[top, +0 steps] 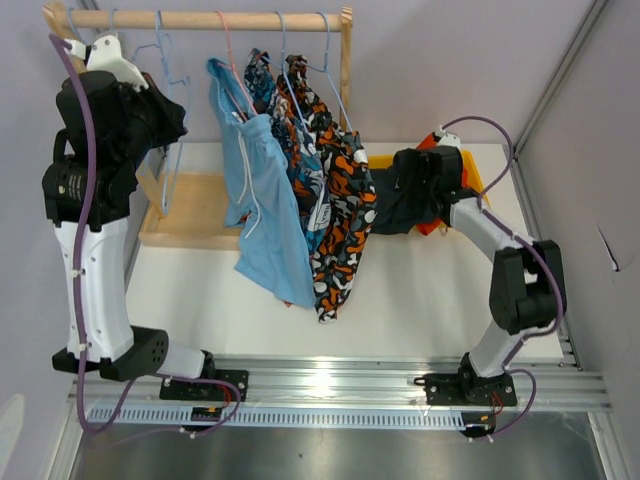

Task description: Remove the shorts from the hanger

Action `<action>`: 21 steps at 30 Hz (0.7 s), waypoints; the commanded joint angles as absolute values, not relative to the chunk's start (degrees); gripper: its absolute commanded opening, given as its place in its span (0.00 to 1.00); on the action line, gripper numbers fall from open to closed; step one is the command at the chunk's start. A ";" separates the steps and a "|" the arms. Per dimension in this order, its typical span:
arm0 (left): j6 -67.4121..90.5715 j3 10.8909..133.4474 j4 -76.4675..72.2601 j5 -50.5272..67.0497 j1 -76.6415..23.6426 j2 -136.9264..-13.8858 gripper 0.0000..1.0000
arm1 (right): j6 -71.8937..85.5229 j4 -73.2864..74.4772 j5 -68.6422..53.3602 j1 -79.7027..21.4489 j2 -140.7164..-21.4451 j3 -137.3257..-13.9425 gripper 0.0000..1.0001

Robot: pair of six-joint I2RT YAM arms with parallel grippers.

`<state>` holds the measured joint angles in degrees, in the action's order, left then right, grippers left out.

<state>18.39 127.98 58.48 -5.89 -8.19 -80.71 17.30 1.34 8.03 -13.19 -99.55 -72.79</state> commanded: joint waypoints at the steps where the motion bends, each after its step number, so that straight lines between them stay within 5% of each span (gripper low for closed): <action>1: 16.35 133.67 56.87 -6.50 -7.21 -84.37 0.00 | 20.04 -2.11 6.24 -15.46 -89.05 -70.41 1.00; 12: 15.38 139.82 46.84 -1.78 -0.19 -98.06 0.00 | 24.96 -1.76 9.05 -29.34 -57.15 -45.19 0.99; 21: 18.63 131.18 43.95 -0.44 2.55 -97.04 0.03 | 21.80 4.65 16.87 -40.16 -55.54 -49.04 0.99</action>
